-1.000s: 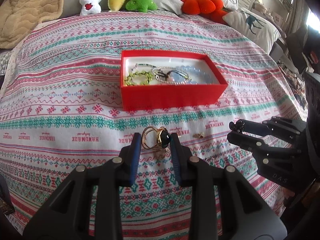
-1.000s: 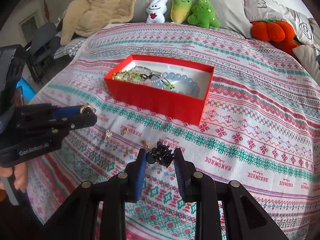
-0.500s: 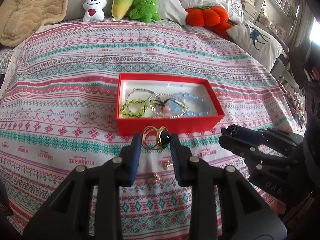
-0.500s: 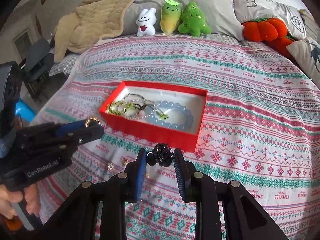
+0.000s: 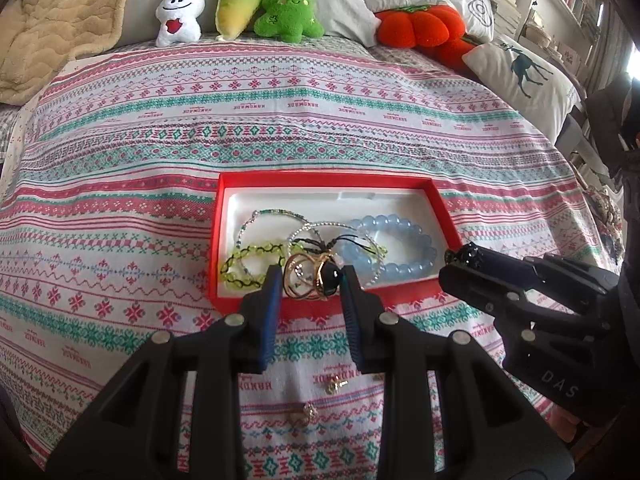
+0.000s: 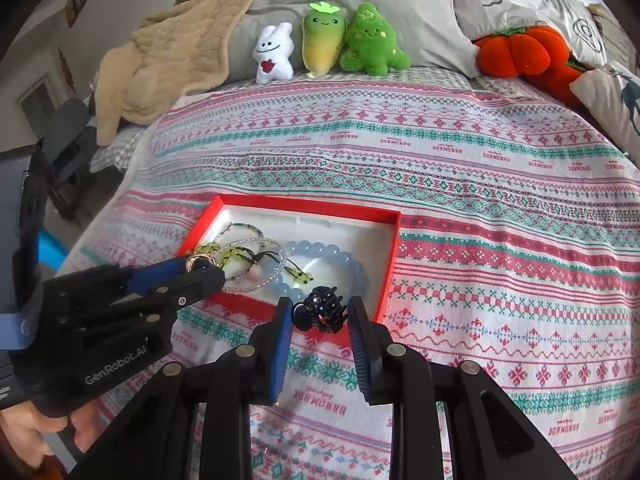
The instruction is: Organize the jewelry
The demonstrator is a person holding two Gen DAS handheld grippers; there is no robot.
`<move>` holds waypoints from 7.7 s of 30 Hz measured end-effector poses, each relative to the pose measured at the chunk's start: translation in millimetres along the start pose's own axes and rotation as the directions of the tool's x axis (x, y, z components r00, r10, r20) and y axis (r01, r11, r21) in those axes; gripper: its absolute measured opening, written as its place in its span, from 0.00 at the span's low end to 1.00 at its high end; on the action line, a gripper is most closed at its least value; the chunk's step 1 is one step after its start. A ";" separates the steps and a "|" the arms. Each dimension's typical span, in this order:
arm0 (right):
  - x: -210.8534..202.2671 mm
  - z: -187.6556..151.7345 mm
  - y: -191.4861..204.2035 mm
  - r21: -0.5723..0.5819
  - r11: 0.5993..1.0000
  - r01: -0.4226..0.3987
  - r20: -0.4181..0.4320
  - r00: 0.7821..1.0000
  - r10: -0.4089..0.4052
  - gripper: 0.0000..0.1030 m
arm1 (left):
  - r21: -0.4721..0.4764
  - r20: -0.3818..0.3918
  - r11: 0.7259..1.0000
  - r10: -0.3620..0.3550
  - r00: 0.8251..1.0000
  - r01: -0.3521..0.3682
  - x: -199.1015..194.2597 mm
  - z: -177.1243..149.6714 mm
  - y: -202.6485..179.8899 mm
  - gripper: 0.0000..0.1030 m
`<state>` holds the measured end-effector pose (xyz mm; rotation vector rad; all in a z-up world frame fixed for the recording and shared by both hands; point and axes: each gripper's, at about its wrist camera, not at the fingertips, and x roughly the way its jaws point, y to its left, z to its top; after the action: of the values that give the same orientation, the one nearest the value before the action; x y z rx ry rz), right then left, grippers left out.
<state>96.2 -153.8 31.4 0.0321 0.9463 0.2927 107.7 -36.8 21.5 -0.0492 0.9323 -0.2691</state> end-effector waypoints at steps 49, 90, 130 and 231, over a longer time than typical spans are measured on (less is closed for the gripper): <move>-41.4 -6.0 -2.2 -0.020 0.998 0.052 -0.003 0.999 -0.052 0.73 | -0.014 -0.116 0.999 0.048 0.992 -0.050 -40.0 -27.6 15.7 0.79; -26.6 -98.1 -5.7 -0.090 0.987 0.133 -0.204 0.968 -0.149 0.75 | 0.124 -0.081 0.990 -0.063 0.995 0.073 -37.4 -97.7 26.9 0.58; 8.3 -106.9 48.8 -0.281 0.960 -0.015 -0.173 0.984 -0.035 0.59 | 0.165 -0.124 0.984 -0.052 0.991 0.072 -17.4 -89.1 29.1 0.21; 13.1 -109.7 64.0 -0.508 0.847 -0.158 -0.196 0.979 0.065 0.27 | 0.124 -0.096 0.990 -0.060 0.994 0.072 -35.4 -81.1 35.1 0.21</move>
<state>0.4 -100.0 -33.5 -0.4488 1.0108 0.6649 30.2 12.0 -4.6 0.0498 1.0041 -0.3942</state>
